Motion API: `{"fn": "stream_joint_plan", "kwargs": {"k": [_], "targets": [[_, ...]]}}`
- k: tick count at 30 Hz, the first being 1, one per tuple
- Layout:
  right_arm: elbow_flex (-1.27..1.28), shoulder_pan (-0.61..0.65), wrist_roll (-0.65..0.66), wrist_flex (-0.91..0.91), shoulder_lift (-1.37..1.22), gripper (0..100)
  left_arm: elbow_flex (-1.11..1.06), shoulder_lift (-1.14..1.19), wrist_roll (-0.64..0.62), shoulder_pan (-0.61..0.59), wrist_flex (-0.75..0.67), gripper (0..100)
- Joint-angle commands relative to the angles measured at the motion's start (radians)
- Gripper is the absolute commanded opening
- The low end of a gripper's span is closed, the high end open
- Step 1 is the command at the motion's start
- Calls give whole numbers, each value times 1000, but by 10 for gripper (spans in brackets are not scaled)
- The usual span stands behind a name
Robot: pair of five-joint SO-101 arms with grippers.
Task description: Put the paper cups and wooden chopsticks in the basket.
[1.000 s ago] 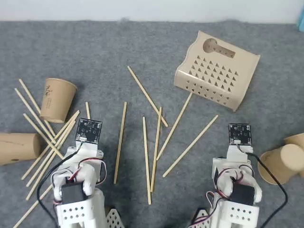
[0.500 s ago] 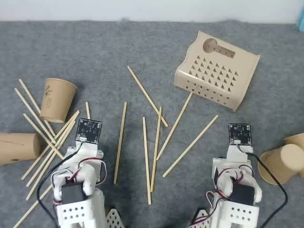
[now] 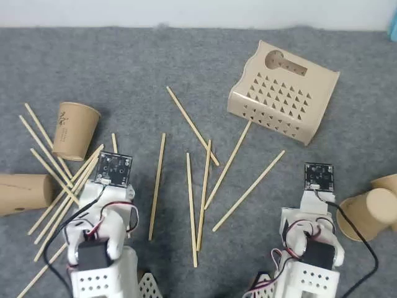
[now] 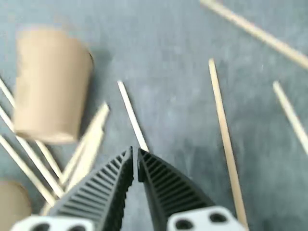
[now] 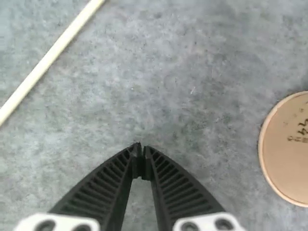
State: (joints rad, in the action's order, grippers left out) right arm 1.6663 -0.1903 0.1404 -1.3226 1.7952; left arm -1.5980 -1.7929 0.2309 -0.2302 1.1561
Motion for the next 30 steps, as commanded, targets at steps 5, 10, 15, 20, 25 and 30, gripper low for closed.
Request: {"fn": "stream_joint_plan", "kwargs": {"k": [5, 10, 15, 20, 25, 30], "targets": [[-66, -45, -6, -18, 22, 9, 65, 0, -184, 94, -107, 16], [-126, -205, -5, 22, 22, 9, 64, 8, -253, 192, -138, 16], [-75, -292, 21, 148, 22, 9, 16, 9, -269, 192, -110, 16], [-46, -260, 135, 323, 22, 9, -2, 9, -270, 140, -126, 16], [-104, -246, 130, 374, 22, 9, -5, 9, -273, 104, -135, 63], [-272, -200, 57, 355, 19, 9, -7, 11, -307, 92, -132, 137]]}}
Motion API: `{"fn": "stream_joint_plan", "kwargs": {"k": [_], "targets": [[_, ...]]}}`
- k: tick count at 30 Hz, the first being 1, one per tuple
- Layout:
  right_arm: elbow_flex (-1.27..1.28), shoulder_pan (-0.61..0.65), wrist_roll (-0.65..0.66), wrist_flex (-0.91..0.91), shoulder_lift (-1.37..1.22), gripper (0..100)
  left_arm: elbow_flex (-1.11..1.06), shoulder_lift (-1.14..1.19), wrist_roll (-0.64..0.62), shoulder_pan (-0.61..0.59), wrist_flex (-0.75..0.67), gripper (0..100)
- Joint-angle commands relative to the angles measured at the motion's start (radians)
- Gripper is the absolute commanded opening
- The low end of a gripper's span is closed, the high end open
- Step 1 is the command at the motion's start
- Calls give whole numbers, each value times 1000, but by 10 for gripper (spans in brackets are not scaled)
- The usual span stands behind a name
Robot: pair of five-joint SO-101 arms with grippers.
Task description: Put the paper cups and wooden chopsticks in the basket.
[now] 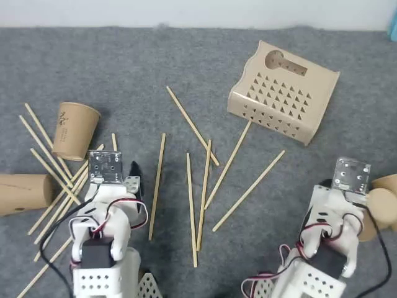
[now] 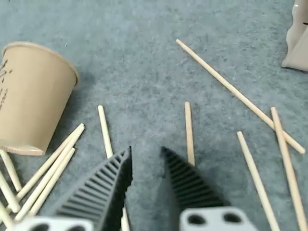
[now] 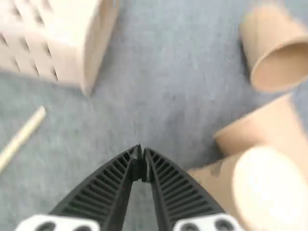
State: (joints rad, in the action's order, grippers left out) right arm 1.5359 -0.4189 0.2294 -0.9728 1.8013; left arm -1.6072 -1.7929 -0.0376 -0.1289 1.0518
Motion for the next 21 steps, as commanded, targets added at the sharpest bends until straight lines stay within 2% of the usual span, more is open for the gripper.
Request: {"fn": "stream_joint_plan", "kwargs": {"k": [1, 6, 13, 16, 18, 21], "targets": [[-186, 45, -34, -12, -1, 9, 2, 11, -41, -12, -28, 137], [-450, 130, -37, -81, -262, 9, 27, 144, -46, -32, -78, 140], [-865, 139, -38, -170, -757, 17, 116, 522, -46, -37, -265, 141], [-991, 142, -41, -200, -921, 99, 151, 671, -46, -37, -341, 141], [-1045, 142, -97, -189, -1015, 151, 180, 761, -46, -37, -364, 141], [-1096, 142, -189, -120, -1141, 169, 229, 885, -46, -37, -376, 141]]}}
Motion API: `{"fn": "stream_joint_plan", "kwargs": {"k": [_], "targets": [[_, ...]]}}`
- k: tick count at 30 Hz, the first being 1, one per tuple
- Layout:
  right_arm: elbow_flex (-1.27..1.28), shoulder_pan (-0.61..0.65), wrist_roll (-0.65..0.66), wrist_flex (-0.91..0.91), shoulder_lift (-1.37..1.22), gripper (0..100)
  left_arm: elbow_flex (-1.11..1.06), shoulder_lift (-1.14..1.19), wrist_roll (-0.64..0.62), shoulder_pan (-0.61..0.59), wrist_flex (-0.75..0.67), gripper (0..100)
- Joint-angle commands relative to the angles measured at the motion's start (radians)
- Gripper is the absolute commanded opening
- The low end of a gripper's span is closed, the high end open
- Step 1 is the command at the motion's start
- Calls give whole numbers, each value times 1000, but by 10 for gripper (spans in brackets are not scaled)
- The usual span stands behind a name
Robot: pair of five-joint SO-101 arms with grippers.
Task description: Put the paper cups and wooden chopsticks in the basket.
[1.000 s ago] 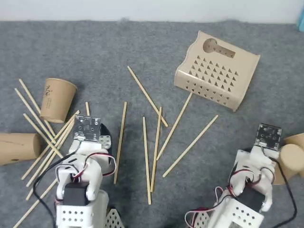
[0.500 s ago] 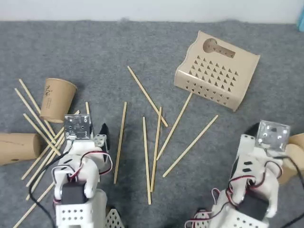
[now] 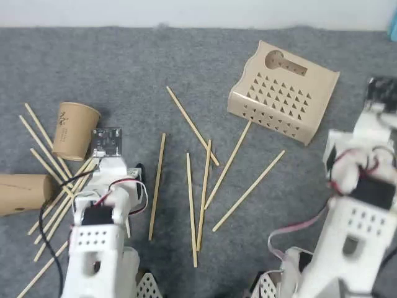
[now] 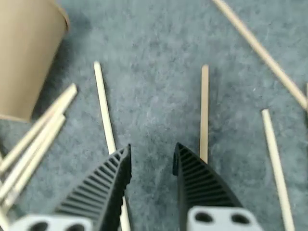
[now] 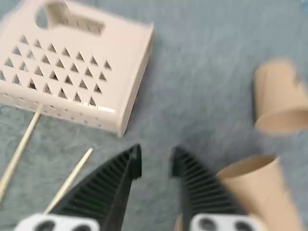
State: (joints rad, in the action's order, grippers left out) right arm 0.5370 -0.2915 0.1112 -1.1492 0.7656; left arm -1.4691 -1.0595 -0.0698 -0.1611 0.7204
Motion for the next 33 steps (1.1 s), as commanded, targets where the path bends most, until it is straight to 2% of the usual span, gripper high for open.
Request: {"fn": "stream_joint_plan", "kwargs": {"k": [1, 6, 11, 18, 25, 33], "targets": [[-107, 15, -83, 87, -145, 169, 110, 192, -14, -5, -44, 141], [-149, 16, -143, 248, -349, 171, 202, 358, -14, -66, -44, 141], [-259, 25, -190, 338, -565, 172, 259, 457, -14, -69, -44, 141], [-517, 117, -198, 343, -868, 173, 266, 474, -48, -74, -83, 141], [-741, 127, -204, 338, -1125, 173, 266, 477, -48, -75, -107, 141], [-792, 127, -204, 337, -1280, 158, 265, 479, -48, -75, -130, 141]]}}
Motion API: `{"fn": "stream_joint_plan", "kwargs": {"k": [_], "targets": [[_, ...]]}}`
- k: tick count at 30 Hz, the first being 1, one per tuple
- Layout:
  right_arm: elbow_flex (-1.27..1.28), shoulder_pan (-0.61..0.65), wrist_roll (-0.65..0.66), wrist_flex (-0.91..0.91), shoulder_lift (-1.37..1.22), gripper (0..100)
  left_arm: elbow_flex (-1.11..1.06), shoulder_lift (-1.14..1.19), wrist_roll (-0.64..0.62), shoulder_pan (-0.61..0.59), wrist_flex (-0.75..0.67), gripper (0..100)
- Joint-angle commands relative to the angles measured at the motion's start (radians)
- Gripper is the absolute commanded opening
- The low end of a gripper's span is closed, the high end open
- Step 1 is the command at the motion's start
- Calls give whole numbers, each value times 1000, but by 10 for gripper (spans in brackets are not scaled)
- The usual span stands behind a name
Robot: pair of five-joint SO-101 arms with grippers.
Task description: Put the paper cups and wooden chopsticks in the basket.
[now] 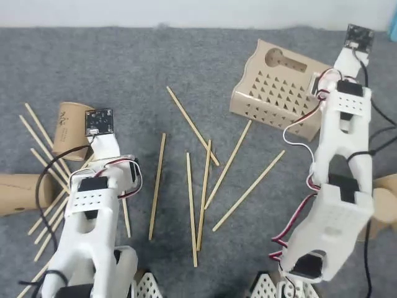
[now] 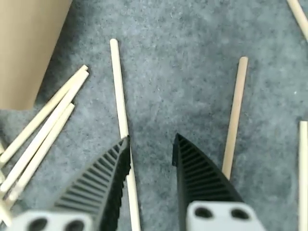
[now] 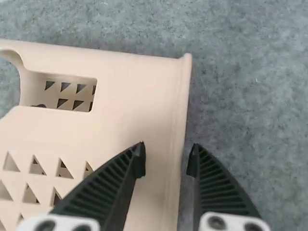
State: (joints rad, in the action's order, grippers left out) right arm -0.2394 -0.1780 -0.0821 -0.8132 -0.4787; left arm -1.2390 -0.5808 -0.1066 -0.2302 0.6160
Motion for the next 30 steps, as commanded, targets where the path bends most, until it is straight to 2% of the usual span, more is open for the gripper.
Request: {"fn": "stream_joint_plan", "kwargs": {"k": [1, 5, 7, 21, 30], "targets": [[-14, 15, -12, -7, -39, 136, 35, 0, -11, -6, -28, 141], [-31, 30, -14, -74, -35, 0, 35, 0, -11, -6, -28, 141], [-40, 45, -14, -148, -18, 25, 35, 0, -11, -6, -28, 141], [-35, 272, -14, -731, 194, 8, 35, 0, -6, -6, -28, 141], [-26, 371, 11, -986, 318, 8, 35, 0, -5, -6, -28, 141]]}}
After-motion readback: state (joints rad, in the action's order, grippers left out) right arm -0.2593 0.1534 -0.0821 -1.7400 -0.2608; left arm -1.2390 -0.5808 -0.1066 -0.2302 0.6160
